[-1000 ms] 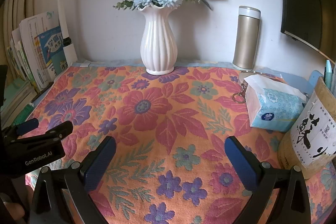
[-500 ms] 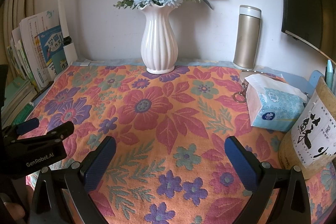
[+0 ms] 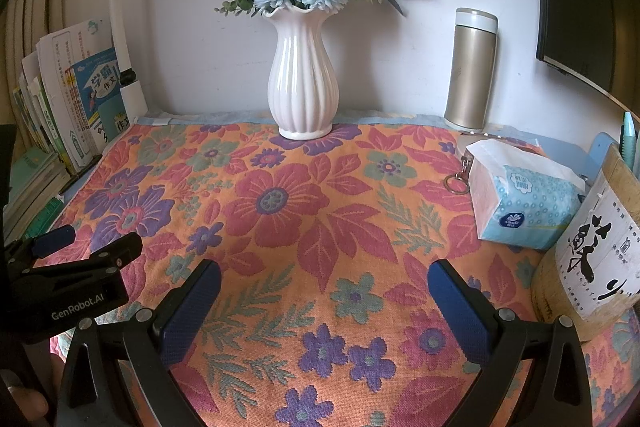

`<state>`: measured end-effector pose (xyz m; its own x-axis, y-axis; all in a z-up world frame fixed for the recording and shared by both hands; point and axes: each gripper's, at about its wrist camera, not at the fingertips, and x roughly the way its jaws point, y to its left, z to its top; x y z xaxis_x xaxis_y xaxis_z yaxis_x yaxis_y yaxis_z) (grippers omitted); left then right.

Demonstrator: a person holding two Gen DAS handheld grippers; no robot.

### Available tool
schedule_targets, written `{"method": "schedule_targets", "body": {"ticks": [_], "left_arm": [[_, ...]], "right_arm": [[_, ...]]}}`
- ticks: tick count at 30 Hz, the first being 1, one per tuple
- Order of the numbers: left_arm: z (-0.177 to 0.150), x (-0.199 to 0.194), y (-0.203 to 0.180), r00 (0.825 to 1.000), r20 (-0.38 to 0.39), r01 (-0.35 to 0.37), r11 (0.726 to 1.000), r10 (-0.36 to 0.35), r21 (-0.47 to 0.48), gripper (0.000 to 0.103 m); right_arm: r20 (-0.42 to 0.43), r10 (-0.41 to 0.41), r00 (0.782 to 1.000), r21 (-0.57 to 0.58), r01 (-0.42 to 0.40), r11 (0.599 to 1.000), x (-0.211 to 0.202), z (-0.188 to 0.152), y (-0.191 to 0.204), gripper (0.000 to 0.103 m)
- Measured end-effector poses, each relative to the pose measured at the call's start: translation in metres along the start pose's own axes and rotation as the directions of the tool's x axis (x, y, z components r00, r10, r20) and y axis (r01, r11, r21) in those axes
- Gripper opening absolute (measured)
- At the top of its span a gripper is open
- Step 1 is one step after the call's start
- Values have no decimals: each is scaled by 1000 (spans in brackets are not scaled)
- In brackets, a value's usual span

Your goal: Organize soft objects

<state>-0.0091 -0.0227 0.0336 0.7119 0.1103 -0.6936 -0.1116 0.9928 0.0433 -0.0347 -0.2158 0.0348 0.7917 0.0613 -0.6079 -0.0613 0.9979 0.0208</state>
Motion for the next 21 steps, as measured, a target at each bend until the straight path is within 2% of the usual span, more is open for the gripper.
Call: {"method": "schedule_targets", "body": {"ticks": [5, 8, 16, 18, 21], "left_arm": [[0, 2, -2, 1000, -10, 0, 1000, 0, 10, 98], [-1, 6, -4, 999, -46, -4, 1000, 5, 22, 98], [-18, 5, -2, 984, -178, 31, 999, -29, 7, 98], [-24, 4, -4, 979, -202, 31, 999, -27, 18, 98], [-27, 2, -6, 981, -193, 18, 999, -13, 26, 98]], "right_arm": [[-3, -1, 1000, 0, 1, 1000, 0, 0, 0, 103], [-16, -7, 1000, -3, 7, 1000, 3, -1, -1, 103], [-87, -114, 990, -33, 112, 993, 8, -8, 4, 103], [-96, -110, 989, -33, 107, 994, 7, -10, 4, 103], [-114, -85, 990, -26, 83, 996, 8, -10, 1, 103]]}}
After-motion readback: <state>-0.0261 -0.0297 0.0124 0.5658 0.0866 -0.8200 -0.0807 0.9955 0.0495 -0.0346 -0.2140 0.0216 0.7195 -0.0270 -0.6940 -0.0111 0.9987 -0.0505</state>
